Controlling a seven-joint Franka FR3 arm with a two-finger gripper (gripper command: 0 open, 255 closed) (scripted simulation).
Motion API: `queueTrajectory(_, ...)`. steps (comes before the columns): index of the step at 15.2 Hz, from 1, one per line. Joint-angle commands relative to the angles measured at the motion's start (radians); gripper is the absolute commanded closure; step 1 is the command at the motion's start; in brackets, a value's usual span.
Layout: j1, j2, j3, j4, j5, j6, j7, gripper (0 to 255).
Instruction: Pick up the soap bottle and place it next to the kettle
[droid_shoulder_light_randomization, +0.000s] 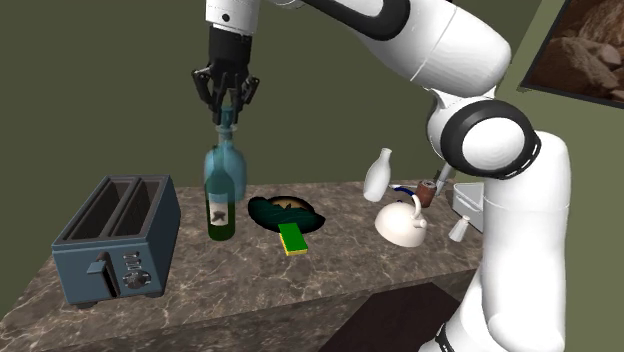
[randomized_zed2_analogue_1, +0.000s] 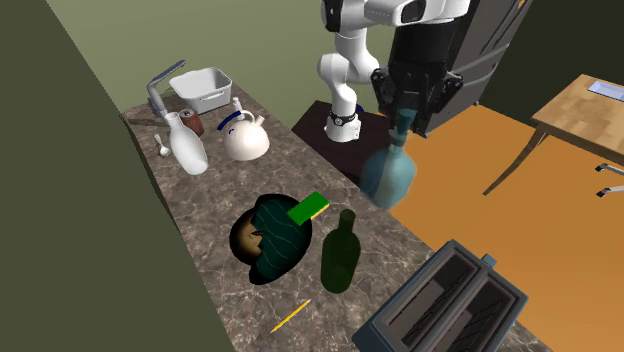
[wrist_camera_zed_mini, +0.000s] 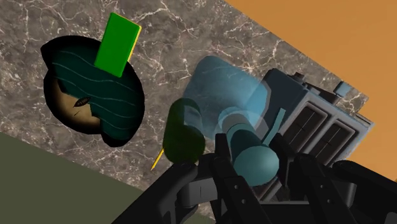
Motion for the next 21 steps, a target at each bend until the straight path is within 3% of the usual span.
queueTrajectory(1,-0.053,-0.066,-0.007,-0.099,0.026,0.034,-0.044,255)
queueTrajectory(10,-0.226,-0.264,-0.080,-0.336,0.111,0.068,-0.258,255)
queueTrajectory(21,-0.381,-0.349,-0.205,-0.401,0.150,0.030,-0.527,255)
